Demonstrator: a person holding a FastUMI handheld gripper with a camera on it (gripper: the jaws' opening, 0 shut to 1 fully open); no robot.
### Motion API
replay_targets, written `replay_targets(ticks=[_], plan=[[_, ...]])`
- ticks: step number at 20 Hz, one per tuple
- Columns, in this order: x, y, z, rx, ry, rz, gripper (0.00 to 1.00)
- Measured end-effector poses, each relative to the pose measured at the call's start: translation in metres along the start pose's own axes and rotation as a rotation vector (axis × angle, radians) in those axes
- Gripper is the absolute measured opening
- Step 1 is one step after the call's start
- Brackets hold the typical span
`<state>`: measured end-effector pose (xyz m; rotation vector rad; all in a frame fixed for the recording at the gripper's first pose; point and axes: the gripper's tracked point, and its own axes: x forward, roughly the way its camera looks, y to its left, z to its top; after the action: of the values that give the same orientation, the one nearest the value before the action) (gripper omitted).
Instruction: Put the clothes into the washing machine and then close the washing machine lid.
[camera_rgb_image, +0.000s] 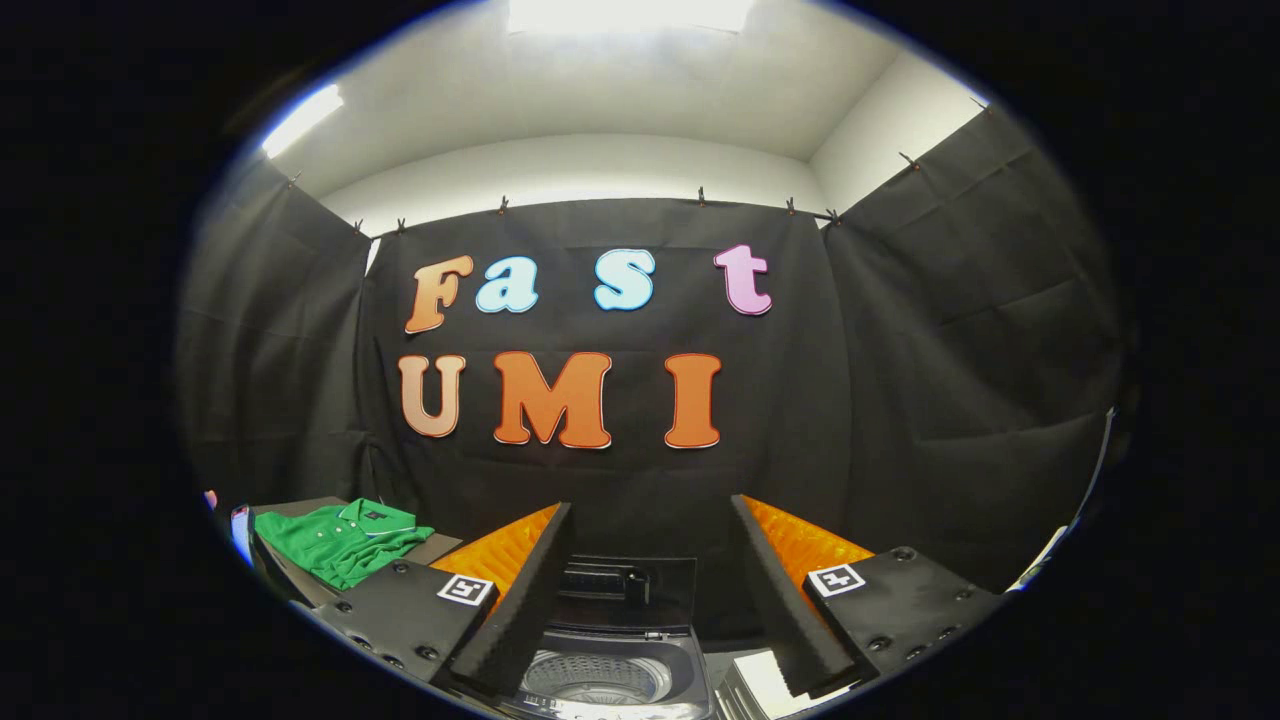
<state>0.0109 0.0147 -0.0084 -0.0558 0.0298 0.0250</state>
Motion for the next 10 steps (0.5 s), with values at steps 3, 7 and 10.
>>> replay_targets(ticks=[3, 7, 10], plan=[[0.004, -0.001, -0.001, 0.037, 0.002, -0.021, 0.98], [0.007, 0.011, 0.008, 0.109, -0.018, -0.011, 0.98], [0.013, 0.01, -0.004, 0.111, 0.032, -0.065, 0.98]])
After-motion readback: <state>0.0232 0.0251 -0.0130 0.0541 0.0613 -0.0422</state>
